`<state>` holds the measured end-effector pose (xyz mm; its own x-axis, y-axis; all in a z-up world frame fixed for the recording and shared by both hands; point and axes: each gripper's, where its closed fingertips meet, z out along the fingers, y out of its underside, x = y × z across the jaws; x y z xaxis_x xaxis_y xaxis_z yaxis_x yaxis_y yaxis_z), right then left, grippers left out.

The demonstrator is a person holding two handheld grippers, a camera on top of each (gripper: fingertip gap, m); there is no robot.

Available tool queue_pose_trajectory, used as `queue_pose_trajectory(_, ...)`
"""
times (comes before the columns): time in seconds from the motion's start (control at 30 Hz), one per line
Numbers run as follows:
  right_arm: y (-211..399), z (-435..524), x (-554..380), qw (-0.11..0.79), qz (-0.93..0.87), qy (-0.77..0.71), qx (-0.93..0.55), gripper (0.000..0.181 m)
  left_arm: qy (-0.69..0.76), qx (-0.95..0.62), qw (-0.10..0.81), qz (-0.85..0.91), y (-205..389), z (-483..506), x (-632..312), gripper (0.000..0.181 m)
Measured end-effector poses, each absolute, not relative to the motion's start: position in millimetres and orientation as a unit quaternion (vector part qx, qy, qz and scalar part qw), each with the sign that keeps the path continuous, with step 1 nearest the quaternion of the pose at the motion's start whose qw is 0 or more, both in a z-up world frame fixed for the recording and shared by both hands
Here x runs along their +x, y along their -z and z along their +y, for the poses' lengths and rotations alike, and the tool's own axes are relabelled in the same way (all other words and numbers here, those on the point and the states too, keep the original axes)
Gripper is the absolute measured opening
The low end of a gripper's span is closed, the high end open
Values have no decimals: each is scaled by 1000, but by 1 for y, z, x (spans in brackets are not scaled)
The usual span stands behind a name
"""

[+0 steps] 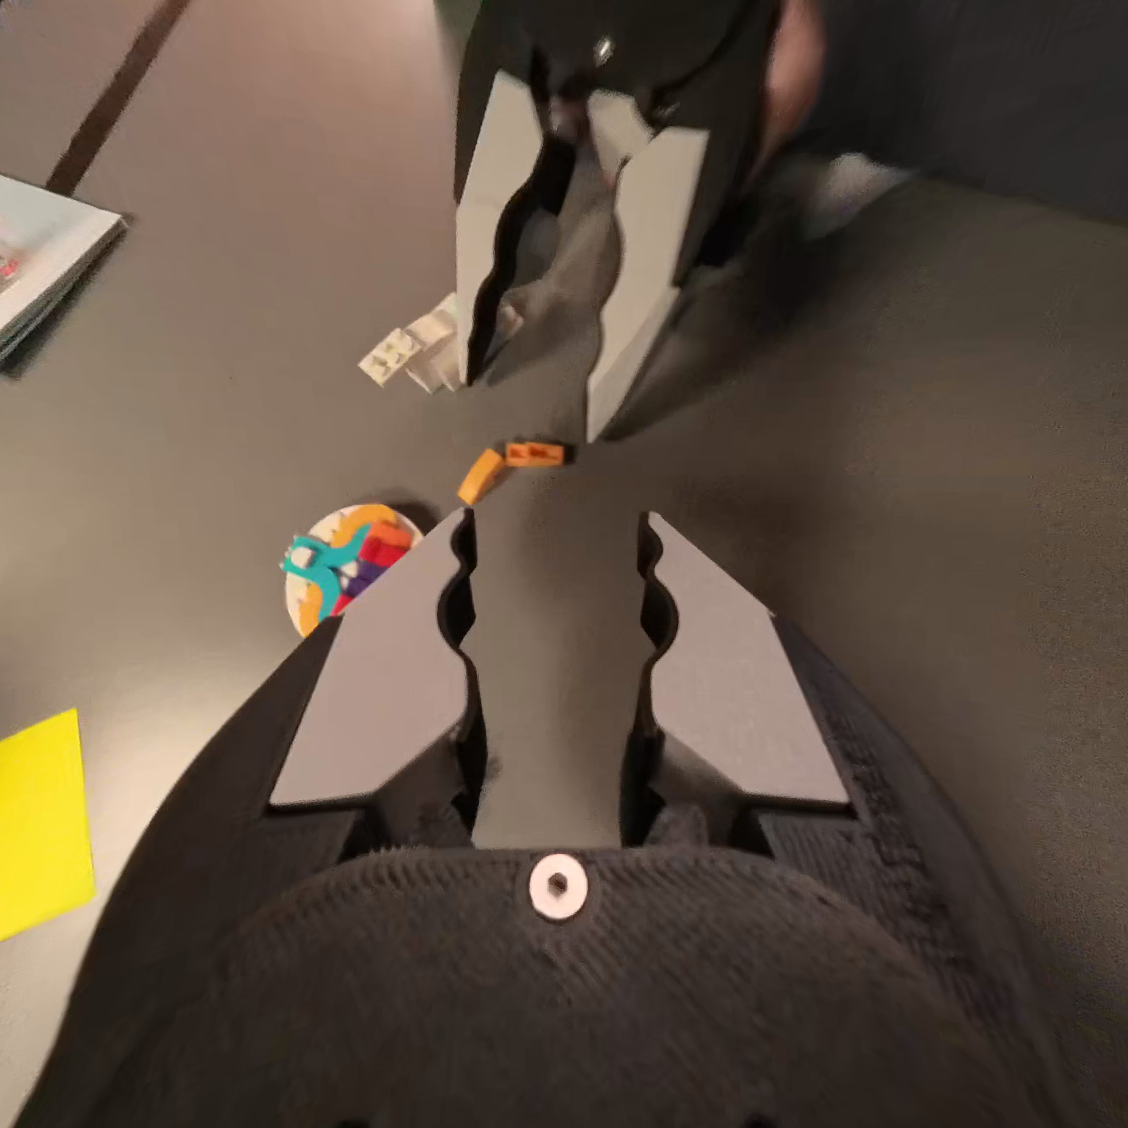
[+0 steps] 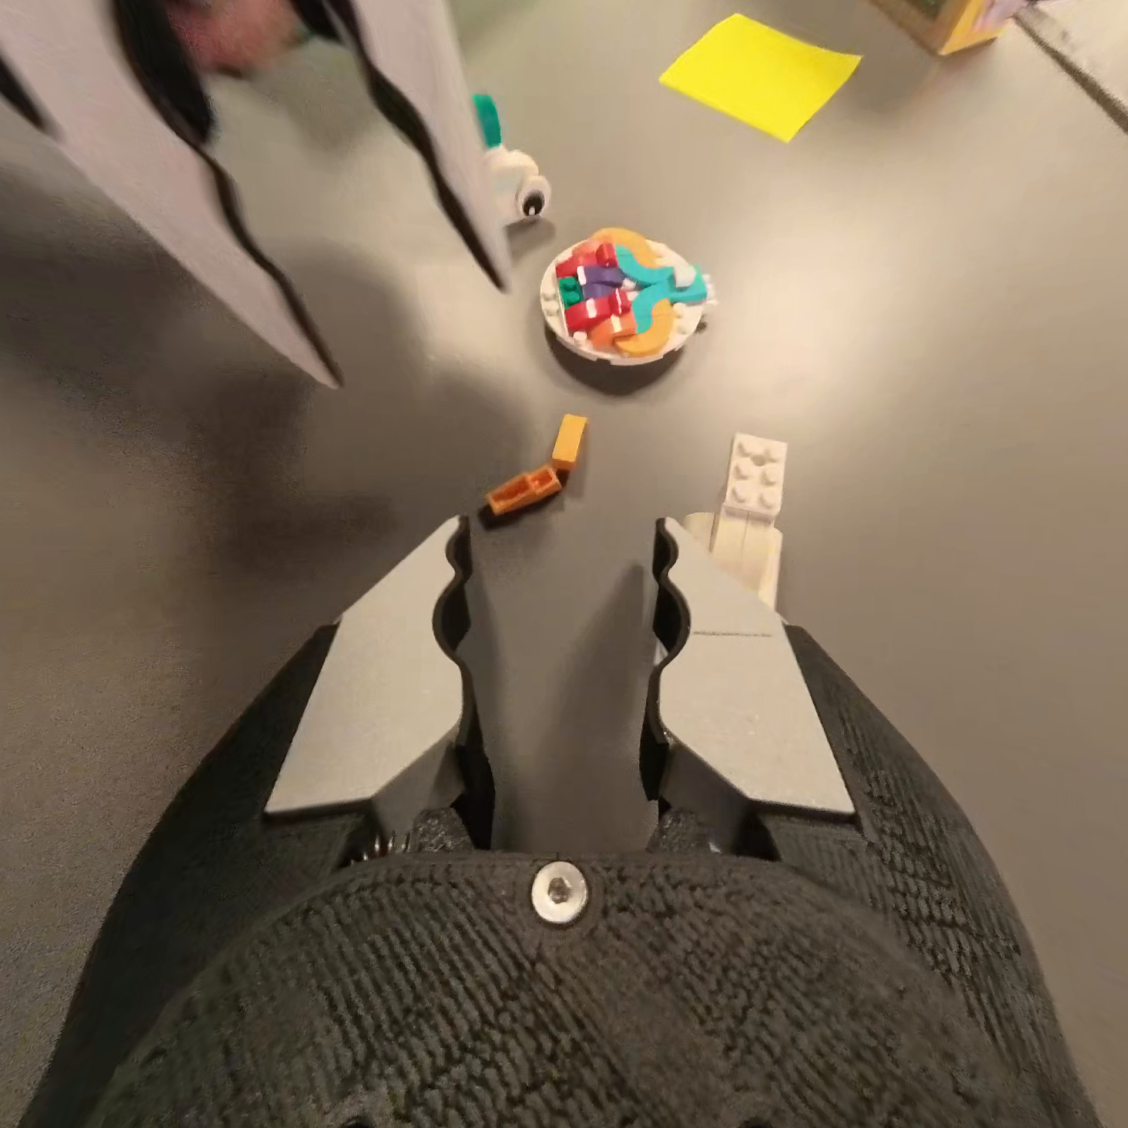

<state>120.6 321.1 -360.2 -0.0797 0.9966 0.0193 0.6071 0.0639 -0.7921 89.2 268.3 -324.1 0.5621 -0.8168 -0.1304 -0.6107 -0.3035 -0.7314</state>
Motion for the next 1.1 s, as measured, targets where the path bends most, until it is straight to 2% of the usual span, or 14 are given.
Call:
queue_pose_trajectory(0.2, 346, 322, 119, 330, -649, -350, -589, 50, 118, -811, 332, 467, 353, 312, 100, 28)
queue_pose_trajectory(0.37, 347, 321, 119, 327, -651, -351, -588, 48, 100, -820, 294, 480, 367, 321, 96, 25)
queue_pose_trajectory(0.4, 347, 321, 119, 327, -652, -351, -587, 47, 111, -819, 283, 487, 367, 318, 99, 10)
queue_pose_trajectory(0.47, 346, 321, 119, 329, -651, -353, -586, 45, 111, -813, 260, 509, 366, 308, 100, 7)
queue_pose_trajectory(0.57, 343, 322, 119, 333, -644, -362, -586, 44, 83, -799, 301, 514, 341, 293, 96, 7)
queue_pose_trajectory(0.67, 341, 323, 120, 334, -640, -367, -587, 44, 53, -792, 389, 468, 288, 269, 75, 7)
queue_pose_trajectory(0.8, 345, 322, 119, 330, -646, -357, -589, 42, -70, -810, 478, 334, 222, 234, -18, 7)
queue_pose_trajectory(0.87, 347, 321, 119, 327, -650, -352, -589, 42, -123, -853, 444, 244, 217, 209, -80, 7)
queue_pose_trajectory(0.93, 348, 320, 118, 325, -652, -350, -588, 42, -159, -903, 363, 168, 233, 177, -134, 7)
queue_pose_trajectory(1.1, 349, 319, 117, 323, -657, -345, -587, 41, -134, -966, 211, 72, 284, 129, -196, 7)
